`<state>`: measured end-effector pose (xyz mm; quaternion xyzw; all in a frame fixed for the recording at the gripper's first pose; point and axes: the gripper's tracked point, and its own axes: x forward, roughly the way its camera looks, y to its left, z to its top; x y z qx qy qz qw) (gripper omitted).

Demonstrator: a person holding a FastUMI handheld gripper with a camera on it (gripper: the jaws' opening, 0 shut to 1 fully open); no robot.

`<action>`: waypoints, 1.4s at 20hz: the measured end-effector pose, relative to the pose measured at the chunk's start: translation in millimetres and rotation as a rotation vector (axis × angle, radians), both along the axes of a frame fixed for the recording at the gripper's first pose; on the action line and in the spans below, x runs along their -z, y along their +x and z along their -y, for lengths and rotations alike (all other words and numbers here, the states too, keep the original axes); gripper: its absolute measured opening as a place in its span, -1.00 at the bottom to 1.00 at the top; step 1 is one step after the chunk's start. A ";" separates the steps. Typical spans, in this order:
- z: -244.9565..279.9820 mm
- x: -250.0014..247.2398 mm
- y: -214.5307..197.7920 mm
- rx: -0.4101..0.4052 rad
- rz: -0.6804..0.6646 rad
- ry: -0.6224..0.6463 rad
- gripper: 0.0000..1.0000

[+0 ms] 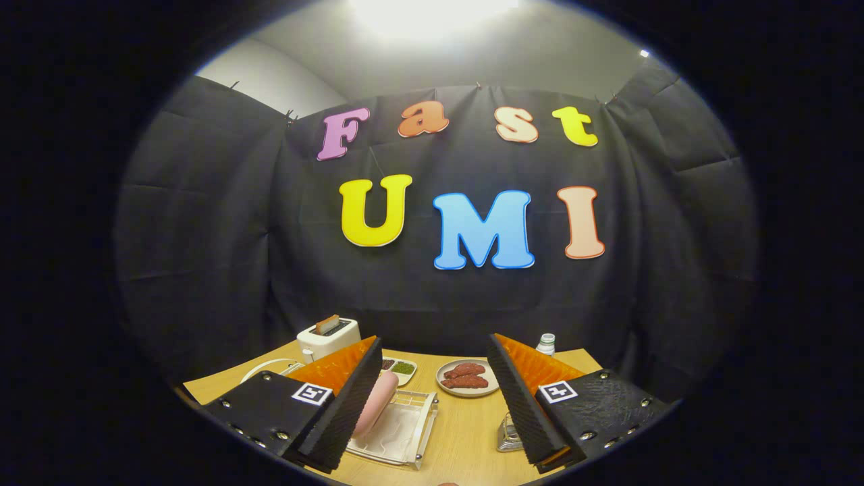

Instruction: Take the plate from the dish rack, then take the spoon from the basket and place it into the plate.

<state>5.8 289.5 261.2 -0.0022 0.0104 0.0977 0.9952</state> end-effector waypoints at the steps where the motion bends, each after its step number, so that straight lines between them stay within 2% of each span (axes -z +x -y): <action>1: -8.3 8.0 7.6 -0.016 -0.039 0.003 0.91; 14: -75.2 139.3 90.2 -0.134 -0.678 0.018 0.92; 20: -94.3 182.6 116.4 -0.132 -0.898 0.042 0.92; 26: -103.1 220.8 118.7 -0.132 -1.101 0.015 0.97; 27: -108.3 225.0 117.1 -0.137 -1.136 0.017 0.96; 28: -111.7 231.0 114.9 -0.138 -1.170 0.027 0.78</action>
